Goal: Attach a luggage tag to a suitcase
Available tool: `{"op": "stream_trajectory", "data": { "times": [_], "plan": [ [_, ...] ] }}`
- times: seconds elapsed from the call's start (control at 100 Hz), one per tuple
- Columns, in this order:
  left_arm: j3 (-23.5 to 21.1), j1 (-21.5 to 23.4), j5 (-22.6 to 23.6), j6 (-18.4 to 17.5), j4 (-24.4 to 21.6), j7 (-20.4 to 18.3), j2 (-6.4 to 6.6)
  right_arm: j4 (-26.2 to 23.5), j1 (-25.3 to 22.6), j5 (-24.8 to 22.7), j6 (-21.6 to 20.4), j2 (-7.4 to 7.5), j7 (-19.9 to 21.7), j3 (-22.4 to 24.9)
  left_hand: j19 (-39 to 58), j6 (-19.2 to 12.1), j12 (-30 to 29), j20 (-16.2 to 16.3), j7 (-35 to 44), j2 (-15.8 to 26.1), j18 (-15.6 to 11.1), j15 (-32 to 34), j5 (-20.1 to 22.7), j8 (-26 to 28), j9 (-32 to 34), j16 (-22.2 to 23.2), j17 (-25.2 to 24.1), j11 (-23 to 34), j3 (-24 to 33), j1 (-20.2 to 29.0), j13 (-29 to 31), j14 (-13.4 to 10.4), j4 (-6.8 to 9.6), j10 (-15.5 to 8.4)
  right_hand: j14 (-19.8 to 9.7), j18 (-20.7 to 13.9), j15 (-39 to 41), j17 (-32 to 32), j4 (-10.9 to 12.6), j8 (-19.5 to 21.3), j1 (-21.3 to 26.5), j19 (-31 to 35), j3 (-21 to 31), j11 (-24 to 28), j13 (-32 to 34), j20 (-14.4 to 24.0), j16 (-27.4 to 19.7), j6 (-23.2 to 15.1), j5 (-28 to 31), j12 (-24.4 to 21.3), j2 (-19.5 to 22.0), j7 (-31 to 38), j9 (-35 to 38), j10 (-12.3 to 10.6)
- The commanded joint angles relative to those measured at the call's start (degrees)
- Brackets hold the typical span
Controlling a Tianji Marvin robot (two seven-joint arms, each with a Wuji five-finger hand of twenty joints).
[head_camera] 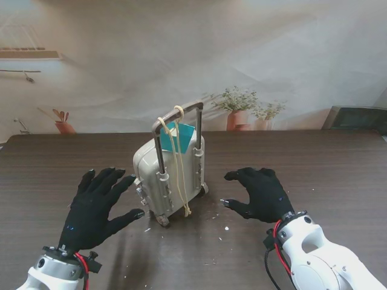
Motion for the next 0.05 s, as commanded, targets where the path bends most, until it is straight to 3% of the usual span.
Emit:
{"op": "stream_trajectory", "data": {
  "times": [0.0,0.04],
  "plan": [
    [0.1,0.3,0.3,-0.1,-0.4,-0.7,0.05,-0.2,-0.3,0.1,-0.1,0.14,0.6,0.2,-1.2,2.8,-1.0,-0.2,-0.3,1.8,0.1,0.3,0.7,-0.8,-0.7,2.2,-0.8,0.5,-1.2,1.6,-2.1,0.1,1.07,1.2,-0.1,-0.8,-0.2,-1.5,1.6,-1.4,-2.5,0.3,-1.5,0.0,-1.3,-0.9,-0.6,-0.8,-1.5,-0.6,0.8,0.7,-2.0,-0.8],
    [0.1,0.3,0.3,-0.1,-0.4,-0.8,0.07,-0.3,-0.4,0.0,-0.1,0.15,0.6,0.2,-1.2,2.8,-1.0,-0.2,-0.3,1.8,0.1,0.3,0.7,-0.8,-0.7,2.2,-0.8,0.6,-1.1,1.6,-2.2,0.0,1.08,1.1,-0.1,-0.8,-0.2,-1.5,1.6,-1.4,-2.5,0.3,-1.5,0.0,-1.3,-0.9,-0.6,-0.9,-1.5,-0.6,0.8,0.7,-1.9,-0.8]
  ]
}}
